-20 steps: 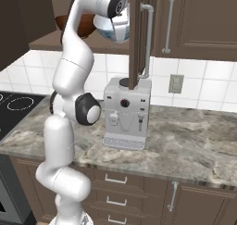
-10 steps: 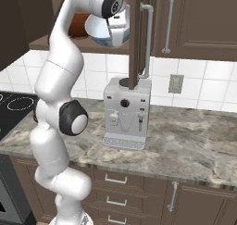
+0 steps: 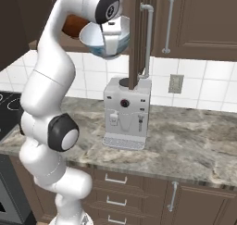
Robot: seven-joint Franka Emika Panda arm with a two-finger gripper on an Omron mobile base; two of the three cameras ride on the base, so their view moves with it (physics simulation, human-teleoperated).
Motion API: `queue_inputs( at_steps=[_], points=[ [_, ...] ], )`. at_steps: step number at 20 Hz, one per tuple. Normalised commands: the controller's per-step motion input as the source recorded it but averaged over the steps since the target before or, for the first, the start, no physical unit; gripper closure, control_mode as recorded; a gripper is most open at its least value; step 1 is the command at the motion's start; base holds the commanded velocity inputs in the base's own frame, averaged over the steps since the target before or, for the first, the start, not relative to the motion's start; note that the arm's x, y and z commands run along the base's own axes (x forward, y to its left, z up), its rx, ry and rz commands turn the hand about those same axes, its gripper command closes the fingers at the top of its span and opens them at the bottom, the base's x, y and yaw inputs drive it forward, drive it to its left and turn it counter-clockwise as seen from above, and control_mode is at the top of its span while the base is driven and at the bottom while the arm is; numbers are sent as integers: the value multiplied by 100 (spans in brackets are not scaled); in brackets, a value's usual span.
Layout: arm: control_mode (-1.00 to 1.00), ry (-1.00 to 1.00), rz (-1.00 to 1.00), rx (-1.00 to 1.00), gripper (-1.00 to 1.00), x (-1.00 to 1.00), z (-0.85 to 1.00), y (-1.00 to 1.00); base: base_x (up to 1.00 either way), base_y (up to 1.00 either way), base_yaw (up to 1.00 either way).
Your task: Pick up the bowls from the cabinet and place each bowl in front of a stool on the dining counter.
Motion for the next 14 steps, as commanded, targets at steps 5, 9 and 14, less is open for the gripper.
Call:
queue_inputs(
  at_steps=[5,9,14],
  points=[
    [-100,18,-7,10,100,-71,-28,32,0,0,0],
    [-100,37,-5,14,100,-46,-33,25,0,0,0],
    [-100,25,-6,11,100,-41,-54,19,0,0,0]
  ],
)
